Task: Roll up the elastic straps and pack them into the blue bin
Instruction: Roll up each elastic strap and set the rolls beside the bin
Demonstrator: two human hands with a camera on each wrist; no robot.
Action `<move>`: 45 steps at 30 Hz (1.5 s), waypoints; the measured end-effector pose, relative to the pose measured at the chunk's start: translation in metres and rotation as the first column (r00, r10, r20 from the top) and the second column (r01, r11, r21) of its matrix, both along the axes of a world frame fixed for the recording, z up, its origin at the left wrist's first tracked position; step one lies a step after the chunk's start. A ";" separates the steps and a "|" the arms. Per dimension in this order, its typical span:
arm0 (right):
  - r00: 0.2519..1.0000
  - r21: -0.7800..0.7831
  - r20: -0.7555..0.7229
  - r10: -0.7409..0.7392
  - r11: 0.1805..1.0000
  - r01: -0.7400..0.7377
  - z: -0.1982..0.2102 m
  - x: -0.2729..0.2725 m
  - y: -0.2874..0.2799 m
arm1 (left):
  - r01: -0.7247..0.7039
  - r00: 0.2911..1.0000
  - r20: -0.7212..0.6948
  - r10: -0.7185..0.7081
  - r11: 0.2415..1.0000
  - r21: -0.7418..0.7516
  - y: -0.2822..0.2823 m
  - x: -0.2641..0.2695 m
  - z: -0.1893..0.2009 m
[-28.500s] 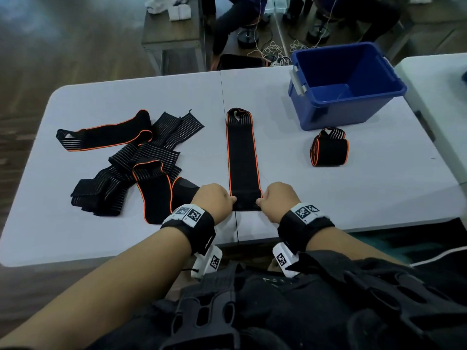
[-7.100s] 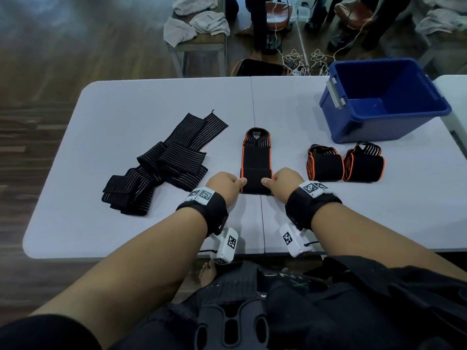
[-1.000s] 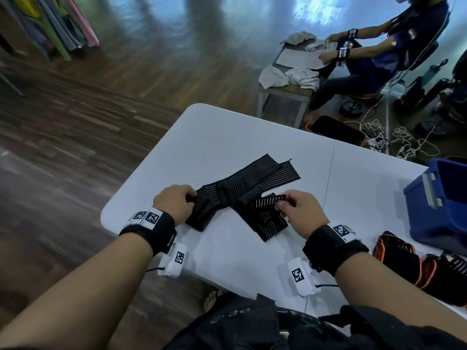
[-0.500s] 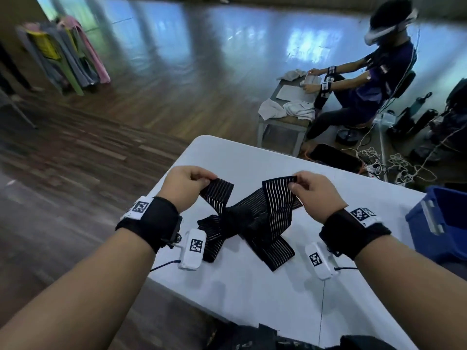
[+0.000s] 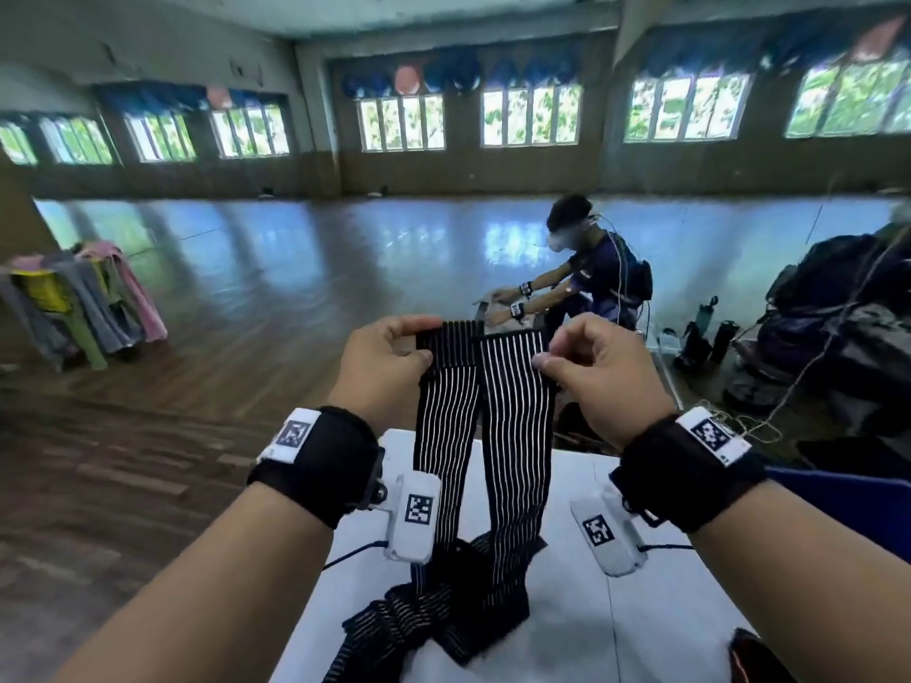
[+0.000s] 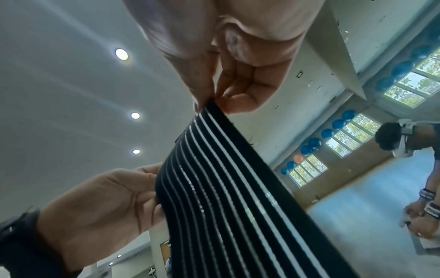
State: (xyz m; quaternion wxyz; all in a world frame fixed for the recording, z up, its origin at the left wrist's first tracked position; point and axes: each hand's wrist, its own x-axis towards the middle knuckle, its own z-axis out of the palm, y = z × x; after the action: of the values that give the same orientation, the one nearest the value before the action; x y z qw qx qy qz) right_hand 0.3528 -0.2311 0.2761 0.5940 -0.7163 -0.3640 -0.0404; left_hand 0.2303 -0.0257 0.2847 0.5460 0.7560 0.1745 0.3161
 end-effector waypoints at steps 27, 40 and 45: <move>0.966 0.232 -0.012 -0.260 0.938 0.256 0.025 0.004 -0.066 | 0.223 0.928 0.312 -0.205 0.974 -0.025 -0.110 0.063 0.032; 0.986 0.278 -0.049 -0.161 0.946 0.169 0.016 -0.007 -0.081 | 0.440 0.864 0.292 -0.411 0.897 -0.040 -0.137 0.059 0.014; 0.980 0.276 -0.065 -0.186 0.941 0.196 0.005 -0.010 -0.078 | 0.514 0.837 0.270 -0.477 0.853 -0.087 -0.157 0.054 -0.003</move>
State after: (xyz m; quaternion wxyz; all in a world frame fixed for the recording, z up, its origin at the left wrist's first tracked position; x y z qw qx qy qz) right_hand 0.3423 -0.3094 0.2813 0.6897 -0.6571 -0.2722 -0.1356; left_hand 0.2847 -0.1823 0.2815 0.6835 0.6867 -0.0703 0.2373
